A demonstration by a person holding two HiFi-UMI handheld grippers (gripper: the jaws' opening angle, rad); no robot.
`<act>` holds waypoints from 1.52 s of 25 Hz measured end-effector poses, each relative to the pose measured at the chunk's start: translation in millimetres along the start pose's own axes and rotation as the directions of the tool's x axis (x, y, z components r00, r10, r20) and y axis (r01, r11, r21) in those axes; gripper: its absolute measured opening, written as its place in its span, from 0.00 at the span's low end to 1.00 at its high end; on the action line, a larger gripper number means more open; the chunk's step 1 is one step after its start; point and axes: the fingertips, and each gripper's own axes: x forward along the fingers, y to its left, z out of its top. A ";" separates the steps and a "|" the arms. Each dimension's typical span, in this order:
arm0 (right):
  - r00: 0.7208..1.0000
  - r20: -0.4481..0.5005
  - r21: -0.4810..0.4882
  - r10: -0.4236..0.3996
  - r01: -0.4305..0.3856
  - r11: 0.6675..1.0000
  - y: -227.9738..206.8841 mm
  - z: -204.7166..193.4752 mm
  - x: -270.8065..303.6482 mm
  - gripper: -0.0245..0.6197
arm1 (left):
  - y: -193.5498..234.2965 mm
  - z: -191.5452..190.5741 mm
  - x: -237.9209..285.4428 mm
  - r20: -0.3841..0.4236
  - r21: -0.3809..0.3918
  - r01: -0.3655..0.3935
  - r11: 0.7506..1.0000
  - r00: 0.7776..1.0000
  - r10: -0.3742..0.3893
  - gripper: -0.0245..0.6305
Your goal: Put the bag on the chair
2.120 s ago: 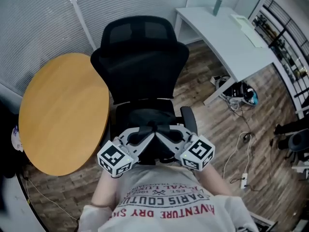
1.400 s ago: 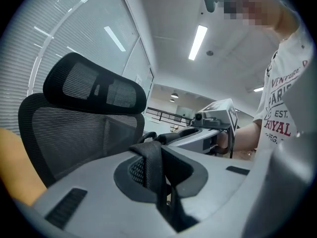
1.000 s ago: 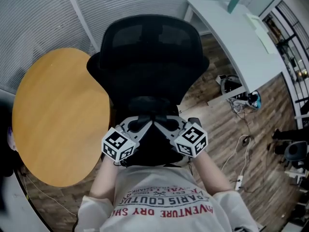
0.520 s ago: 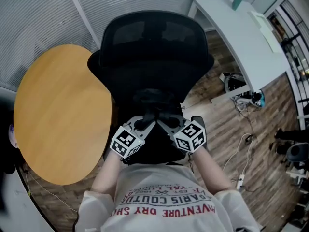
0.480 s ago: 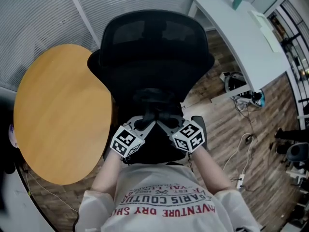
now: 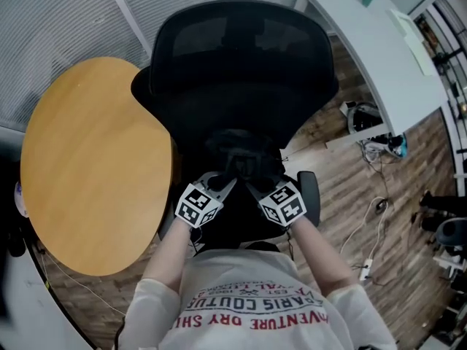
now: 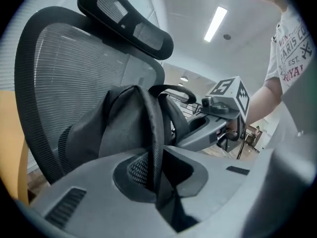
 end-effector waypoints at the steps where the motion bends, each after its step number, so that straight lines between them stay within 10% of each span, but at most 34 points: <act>1: 1.000 -0.007 0.009 -0.002 0.002 1.000 -2.2 -3.4 3.0 0.11 | 4.3 -4.9 2.6 -0.005 -0.015 -0.009 1.000 1.000 0.009 0.11; 9: 0.997 0.018 0.105 -0.080 0.077 0.991 -24.1 -7.5 10.7 0.20 | 14.4 -14.9 12.4 0.018 -0.169 -0.035 0.985 0.999 0.038 0.19; 15: 0.979 0.029 0.116 -0.203 0.198 0.973 -34.1 -3.7 2.8 0.42 | 13.8 -9.4 12.9 0.038 -0.108 -0.130 0.986 0.990 0.135 0.41; 23: 0.931 0.201 0.066 -0.304 0.296 0.953 -27.0 41.1 -49.2 0.44 | 9.4 36.5 -22.7 0.166 -0.099 -0.217 0.971 0.959 0.231 0.44; 27: 0.920 0.291 0.049 -0.262 0.259 0.965 -4.2 62.7 -76.8 0.41 | -20.8 66.5 -42.9 0.242 -0.061 -0.146 0.987 0.958 0.156 0.35; 29: 0.901 0.335 0.053 -0.275 0.274 0.960 1.7 73.2 -93.8 0.15 | -35.9 82.5 -54.6 0.274 -0.033 -0.140 0.990 0.951 0.144 0.22; 38: 0.791 0.565 -0.056 -0.235 0.321 0.945 37.2 132.5 -178.7 0.09 | -85.6 159.5 -108.2 0.431 0.100 -0.238 0.966 0.885 0.173 0.08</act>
